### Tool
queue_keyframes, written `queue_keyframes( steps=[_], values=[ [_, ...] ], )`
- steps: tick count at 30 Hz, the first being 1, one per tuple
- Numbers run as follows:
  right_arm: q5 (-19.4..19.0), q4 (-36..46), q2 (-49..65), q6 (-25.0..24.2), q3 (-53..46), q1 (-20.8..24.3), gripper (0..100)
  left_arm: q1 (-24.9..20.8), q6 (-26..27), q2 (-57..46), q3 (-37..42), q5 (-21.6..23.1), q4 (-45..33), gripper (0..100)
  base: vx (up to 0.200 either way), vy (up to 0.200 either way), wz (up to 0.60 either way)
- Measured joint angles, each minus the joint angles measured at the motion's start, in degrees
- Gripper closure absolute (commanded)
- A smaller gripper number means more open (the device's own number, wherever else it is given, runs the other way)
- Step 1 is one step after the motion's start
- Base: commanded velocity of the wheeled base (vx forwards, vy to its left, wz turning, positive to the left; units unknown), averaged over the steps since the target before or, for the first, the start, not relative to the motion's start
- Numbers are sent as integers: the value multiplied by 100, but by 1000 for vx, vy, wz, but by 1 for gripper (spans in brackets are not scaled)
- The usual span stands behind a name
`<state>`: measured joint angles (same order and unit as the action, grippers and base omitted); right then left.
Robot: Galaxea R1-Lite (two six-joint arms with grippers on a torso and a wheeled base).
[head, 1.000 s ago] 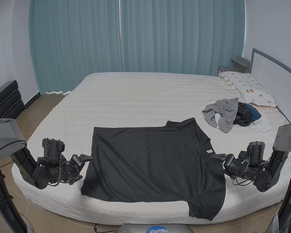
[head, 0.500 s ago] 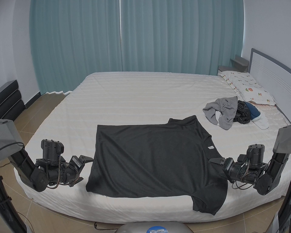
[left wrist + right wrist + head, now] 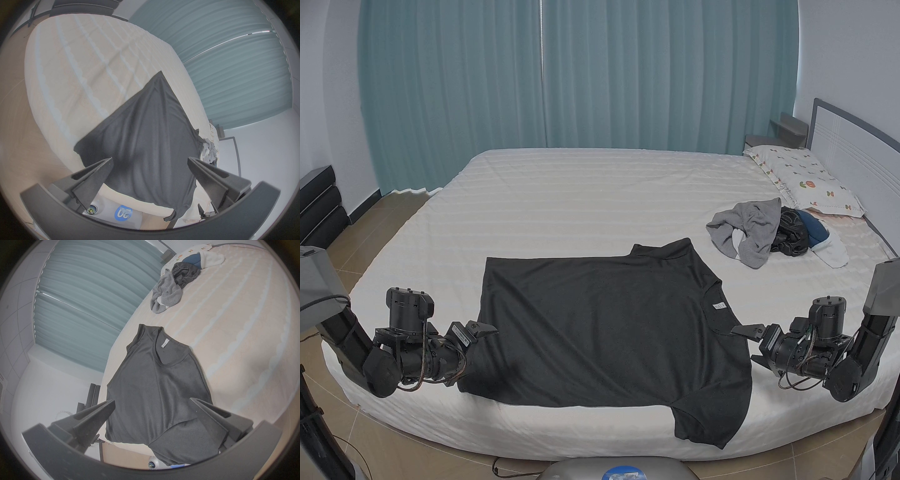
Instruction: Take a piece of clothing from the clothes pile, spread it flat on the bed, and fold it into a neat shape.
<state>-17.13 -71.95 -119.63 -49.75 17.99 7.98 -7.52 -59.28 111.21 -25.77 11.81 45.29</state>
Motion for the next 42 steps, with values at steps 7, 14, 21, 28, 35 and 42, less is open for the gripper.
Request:
queue_keyframes(
  steps=[7,14,21,28,35,42],
  values=[
    [20,-9,33,10,-88,99,0,4,0,-88,44,-7,-7,0,-114,0,0],
    [38,-6,37,16,-113,149,0,11,112,-102,193,-54,-13,0,-57,0,0],
    [38,-1,22,18,-140,160,0,118,532,-38,356,-90,-35,0,0,0,0],
    [24,0,4,21,-155,166,0,140,747,384,400,-457,30,0,0,0,0],
    [20,-1,-7,24,-155,185,0,111,753,948,213,-783,435,0,0,0,0],
    [20,-1,-17,27,-151,201,0,111,767,1331,-176,-1106,439,100,0,0,0]
  ],
)
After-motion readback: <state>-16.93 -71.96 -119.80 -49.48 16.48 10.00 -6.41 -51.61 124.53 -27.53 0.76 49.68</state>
